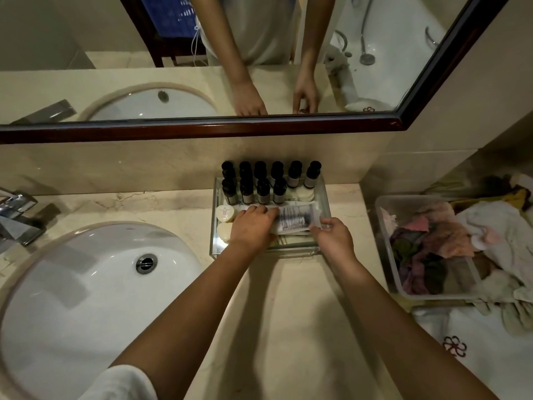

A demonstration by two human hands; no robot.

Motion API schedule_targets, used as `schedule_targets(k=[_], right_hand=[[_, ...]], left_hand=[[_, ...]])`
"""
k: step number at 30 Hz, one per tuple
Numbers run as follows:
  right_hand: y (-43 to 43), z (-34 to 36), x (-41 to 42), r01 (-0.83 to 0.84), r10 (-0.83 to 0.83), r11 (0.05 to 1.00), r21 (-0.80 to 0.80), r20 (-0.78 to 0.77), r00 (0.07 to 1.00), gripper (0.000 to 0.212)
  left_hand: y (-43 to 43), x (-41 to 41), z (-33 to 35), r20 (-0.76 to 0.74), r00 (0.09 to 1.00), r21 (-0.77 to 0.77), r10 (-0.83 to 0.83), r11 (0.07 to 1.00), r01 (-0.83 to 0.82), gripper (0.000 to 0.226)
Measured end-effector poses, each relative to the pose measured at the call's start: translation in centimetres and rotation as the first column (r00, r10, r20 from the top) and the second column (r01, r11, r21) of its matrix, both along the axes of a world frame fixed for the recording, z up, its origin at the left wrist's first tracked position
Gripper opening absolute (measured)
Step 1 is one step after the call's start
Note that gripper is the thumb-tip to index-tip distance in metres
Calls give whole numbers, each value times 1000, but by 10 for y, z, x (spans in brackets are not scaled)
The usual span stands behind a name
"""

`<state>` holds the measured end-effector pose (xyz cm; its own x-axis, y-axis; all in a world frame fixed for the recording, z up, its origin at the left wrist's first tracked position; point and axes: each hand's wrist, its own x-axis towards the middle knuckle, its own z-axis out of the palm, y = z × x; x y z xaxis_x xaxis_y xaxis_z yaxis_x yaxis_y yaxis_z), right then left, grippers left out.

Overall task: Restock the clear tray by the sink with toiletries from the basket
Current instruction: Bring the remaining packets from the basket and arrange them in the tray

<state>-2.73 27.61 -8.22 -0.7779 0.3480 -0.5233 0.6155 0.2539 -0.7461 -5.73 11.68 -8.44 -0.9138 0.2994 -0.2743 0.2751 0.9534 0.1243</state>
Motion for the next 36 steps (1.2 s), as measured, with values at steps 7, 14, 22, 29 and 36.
schedule_targets(k=[7, 14, 22, 29, 36], right_hand=[[9, -2, -4, -8, 8, 1000, -5, 3, 1000, 42], [10, 1, 6, -4, 4, 1000, 4, 4, 1000, 46], [10, 34, 26, -83, 131, 964, 254, -178, 975, 44], [2, 83, 60, -250, 343, 911, 328, -269, 900, 31], [-60, 102, 109, -470, 565, 812, 346, -270, 779, 22]], left_hand=[[3, 6, -3, -41, 999, 52, 28, 998, -26, 61], [-9, 24, 2, -111, 990, 59, 88, 995, -82, 64], [-41, 66, 25, -167, 977, 77, 129, 990, -118, 51], [-89, 128, 61, -66, 967, 134, 245, 963, -234, 45], [-172, 228, 88, -6, 870, 235, 493, 846, -478, 42]])
